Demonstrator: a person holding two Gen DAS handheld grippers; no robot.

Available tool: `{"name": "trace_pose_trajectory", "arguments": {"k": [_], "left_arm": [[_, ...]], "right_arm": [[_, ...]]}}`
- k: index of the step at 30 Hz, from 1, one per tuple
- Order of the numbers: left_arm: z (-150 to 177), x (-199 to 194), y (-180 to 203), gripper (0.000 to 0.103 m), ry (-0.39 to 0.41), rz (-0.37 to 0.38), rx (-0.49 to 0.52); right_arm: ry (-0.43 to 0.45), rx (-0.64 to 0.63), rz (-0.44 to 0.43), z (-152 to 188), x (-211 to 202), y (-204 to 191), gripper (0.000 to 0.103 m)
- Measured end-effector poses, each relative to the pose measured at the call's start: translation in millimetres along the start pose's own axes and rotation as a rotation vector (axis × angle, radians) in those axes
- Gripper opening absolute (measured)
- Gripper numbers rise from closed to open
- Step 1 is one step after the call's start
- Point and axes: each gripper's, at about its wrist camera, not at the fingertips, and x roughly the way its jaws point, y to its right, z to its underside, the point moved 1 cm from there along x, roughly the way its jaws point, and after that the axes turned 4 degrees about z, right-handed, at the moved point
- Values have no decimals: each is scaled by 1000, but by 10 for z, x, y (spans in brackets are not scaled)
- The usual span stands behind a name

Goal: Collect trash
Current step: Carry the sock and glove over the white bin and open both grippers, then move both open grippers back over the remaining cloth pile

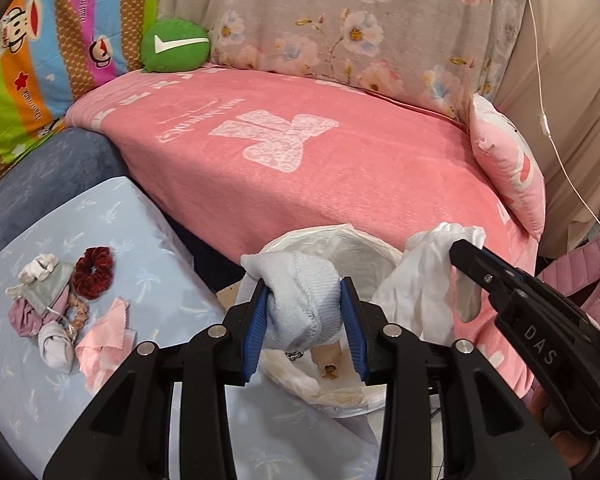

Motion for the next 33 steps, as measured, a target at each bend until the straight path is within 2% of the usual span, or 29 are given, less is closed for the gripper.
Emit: {"name": "trace_pose_trajectory", "arguments": {"k": [3, 5, 7, 8, 14, 21, 27, 33], "left_arm": [[-24, 33, 62, 39, 0, 13, 11], [-42, 36, 91, 51, 12, 5, 11], [-66, 17, 93, 73, 32, -8, 7], [-75, 4, 93, 75, 42, -13, 5], [-86, -21, 55, 76, 54, -29, -2], [-43, -85, -65, 76, 62, -43, -34], [-10, -166, -172, 76, 72, -53, -58], [28, -249, -322, 76, 80, -66, -92]], "right_arm": [[0, 2, 6, -5, 15, 41, 9], [7, 7, 15, -7, 11, 51, 11], [10, 9, 19, -12, 12, 61, 12], [12, 9, 21, -16, 15, 67, 14], [15, 8, 22, -20, 16, 52, 16], [13, -8, 15, -4, -2, -28, 24], [14, -26, 5, 32, -33, -168, 30], [9, -58, -14, 85, -61, -368, 32]]}}
